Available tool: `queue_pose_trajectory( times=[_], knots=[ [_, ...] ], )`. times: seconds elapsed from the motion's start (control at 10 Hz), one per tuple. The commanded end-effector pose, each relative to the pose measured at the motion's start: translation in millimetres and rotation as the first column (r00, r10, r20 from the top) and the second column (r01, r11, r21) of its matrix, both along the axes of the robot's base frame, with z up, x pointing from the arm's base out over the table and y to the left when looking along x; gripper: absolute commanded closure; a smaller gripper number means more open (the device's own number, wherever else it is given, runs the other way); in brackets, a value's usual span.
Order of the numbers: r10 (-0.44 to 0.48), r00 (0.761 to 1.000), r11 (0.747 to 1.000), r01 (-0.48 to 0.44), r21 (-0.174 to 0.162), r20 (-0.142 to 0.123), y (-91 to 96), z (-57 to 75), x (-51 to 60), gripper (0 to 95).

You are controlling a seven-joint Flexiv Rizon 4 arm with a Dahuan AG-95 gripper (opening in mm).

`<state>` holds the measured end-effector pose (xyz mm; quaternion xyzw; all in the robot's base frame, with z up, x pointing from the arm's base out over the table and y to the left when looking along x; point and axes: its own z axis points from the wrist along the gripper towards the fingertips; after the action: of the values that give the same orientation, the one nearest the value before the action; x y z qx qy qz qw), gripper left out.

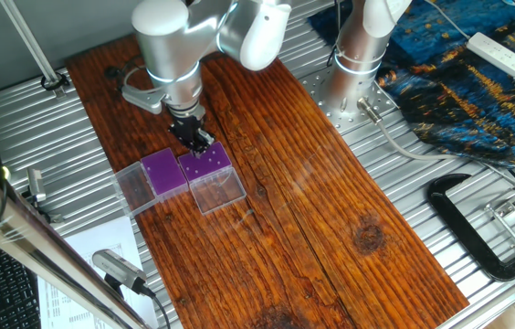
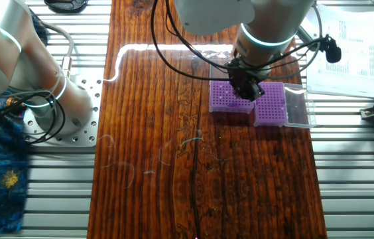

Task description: Transfer all small pipette tips from one holder to another

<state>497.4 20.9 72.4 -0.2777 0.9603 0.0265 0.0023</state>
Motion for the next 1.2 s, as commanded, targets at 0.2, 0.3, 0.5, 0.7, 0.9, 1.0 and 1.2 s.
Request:
queue_pose_trajectory(
  times=[0.2,0.3,0.5,0.7,0.9,1.0,1.2],
  knots=[
    [0.0,1.0,1.0,0.0,-0.007,0.003,-0.3,-0.4,0.0,95.0],
    [0.0,1.0,1.0,0.0,-0.007,0.004,-0.3,-0.9,0.0,95.0],
    [0.0,1.0,1.0,0.0,-0.008,0.007,-0.6,-1.9,0.1,95.0],
    [0.0,1.0,1.0,0.0,-0.01,0.006,-1.0,-1.8,0.2,95.0],
    [0.001,1.0,1.0,-0.001,-0.01,0.007,-1.5,-1.5,0.2,95.0],
    [0.002,1.0,1.0,-0.002,-0.009,0.008,-2.1,-1.3,0.3,95.0],
    [0.001,1.0,1.0,-0.001,-0.008,0.01,-2.5,-1.4,0.4,95.0]
  ],
)
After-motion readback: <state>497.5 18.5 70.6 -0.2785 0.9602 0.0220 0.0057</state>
